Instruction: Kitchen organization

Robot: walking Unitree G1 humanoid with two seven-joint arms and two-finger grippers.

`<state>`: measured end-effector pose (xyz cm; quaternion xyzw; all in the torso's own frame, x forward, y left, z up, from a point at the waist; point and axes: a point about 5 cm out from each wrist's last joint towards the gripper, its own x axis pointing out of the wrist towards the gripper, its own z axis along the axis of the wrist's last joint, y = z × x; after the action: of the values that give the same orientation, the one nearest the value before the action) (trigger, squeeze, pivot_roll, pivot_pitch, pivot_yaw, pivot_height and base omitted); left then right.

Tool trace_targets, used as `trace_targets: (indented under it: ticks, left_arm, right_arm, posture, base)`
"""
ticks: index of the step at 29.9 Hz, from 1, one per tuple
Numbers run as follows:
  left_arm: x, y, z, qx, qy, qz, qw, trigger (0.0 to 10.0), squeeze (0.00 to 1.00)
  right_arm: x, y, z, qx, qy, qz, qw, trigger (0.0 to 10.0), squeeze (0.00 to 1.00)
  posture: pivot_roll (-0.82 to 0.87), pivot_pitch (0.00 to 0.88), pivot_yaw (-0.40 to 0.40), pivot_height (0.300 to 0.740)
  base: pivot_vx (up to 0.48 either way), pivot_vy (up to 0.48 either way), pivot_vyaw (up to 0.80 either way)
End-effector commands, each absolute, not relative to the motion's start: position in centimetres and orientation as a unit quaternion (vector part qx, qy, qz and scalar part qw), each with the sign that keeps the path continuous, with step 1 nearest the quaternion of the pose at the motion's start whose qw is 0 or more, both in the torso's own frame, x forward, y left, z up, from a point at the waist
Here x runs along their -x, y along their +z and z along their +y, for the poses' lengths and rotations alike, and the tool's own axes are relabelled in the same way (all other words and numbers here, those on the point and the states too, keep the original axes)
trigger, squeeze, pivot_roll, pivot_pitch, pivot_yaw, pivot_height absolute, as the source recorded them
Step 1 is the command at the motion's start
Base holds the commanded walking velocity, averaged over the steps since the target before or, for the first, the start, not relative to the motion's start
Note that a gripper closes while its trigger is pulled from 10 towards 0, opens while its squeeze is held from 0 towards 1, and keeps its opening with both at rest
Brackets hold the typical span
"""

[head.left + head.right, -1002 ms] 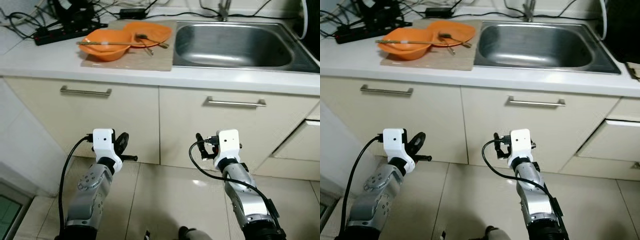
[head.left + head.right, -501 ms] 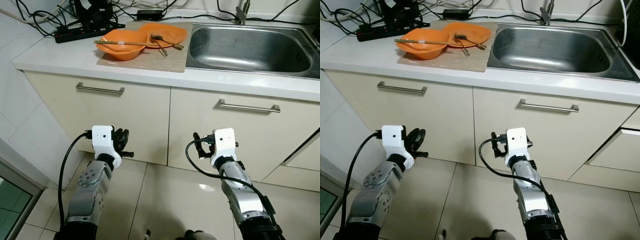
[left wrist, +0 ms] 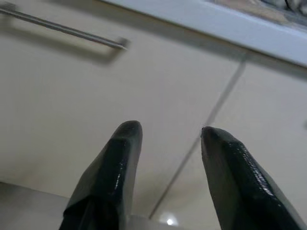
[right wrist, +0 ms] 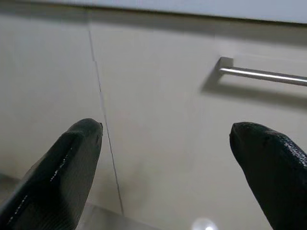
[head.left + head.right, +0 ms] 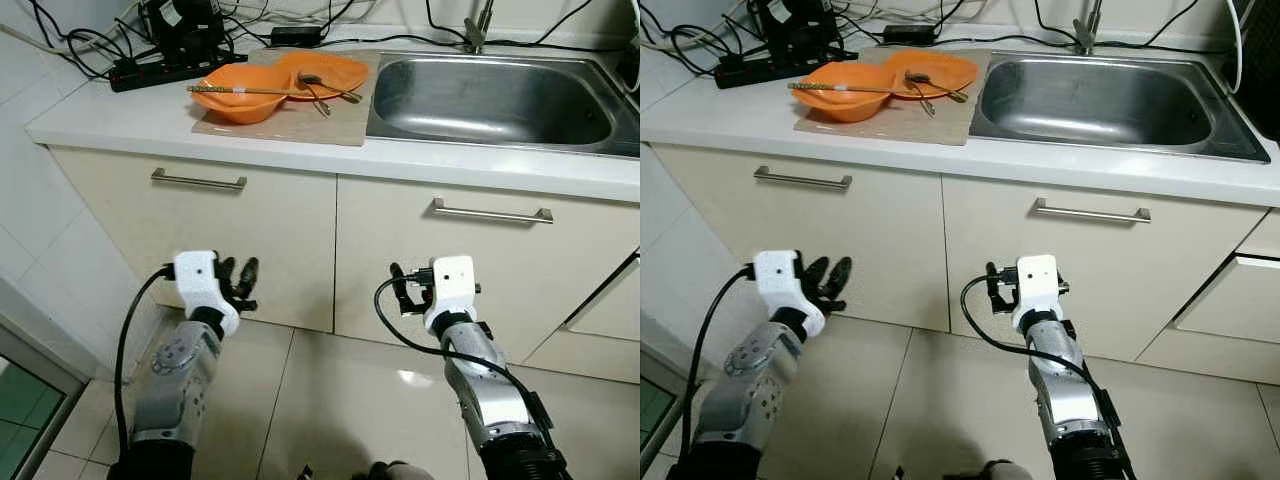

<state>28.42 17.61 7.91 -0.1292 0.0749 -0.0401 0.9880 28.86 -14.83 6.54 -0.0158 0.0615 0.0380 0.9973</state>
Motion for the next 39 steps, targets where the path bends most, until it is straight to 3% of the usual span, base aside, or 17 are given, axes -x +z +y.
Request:
trace_targets:
  ticks: [1, 14, 21, 39]
  left_arm:
    - [-28.6, 8.4, 18.2, 0.135, -0.023, 0.059, 0.989, 10.0, 1.00]
    - [-28.7, 8.8, 17.7, 0.122, -0.040, 0.052, 0.990, 10.0, 1.00]
    - [-28.7, 10.9, 19.0, 0.104, -0.016, -0.005, 0.994, 10.0, 1.00]
    - [-28.9, 10.0, 18.0, 0.094, -0.048, 0.023, 0.994, 10.0, 1.00]
  right_arm:
    - [-29.0, 7.6, -15.2, -0.001, 0.032, 0.028, 0.999, 10.0, 0.00]
    - [-28.8, 8.0, -15.2, 0.022, 0.036, 0.010, 0.999, 10.0, 0.00]
    - [-27.6, 11.1, -17.0, 0.078, 0.031, -0.069, 0.994, 10.0, 0.00]
    - [-27.8, 9.3, -15.9, 0.069, 0.026, -0.029, 0.997, 10.0, 0.00]
  posture:
    - [-0.07, 0.003, 0.064, 0.740]
    - [-0.07, 0.008, 0.069, 0.740]
    - [-0.08, 0.013, 0.065, 0.740]
    - [-0.07, 0.000, 0.073, 0.740]
  base:
    - [0.000, 0.000, 0.00]
    - [0.000, 0.000, 0.00]
    - [0.000, 0.000, 0.00]
    - [0.000, 0.000, 0.00]
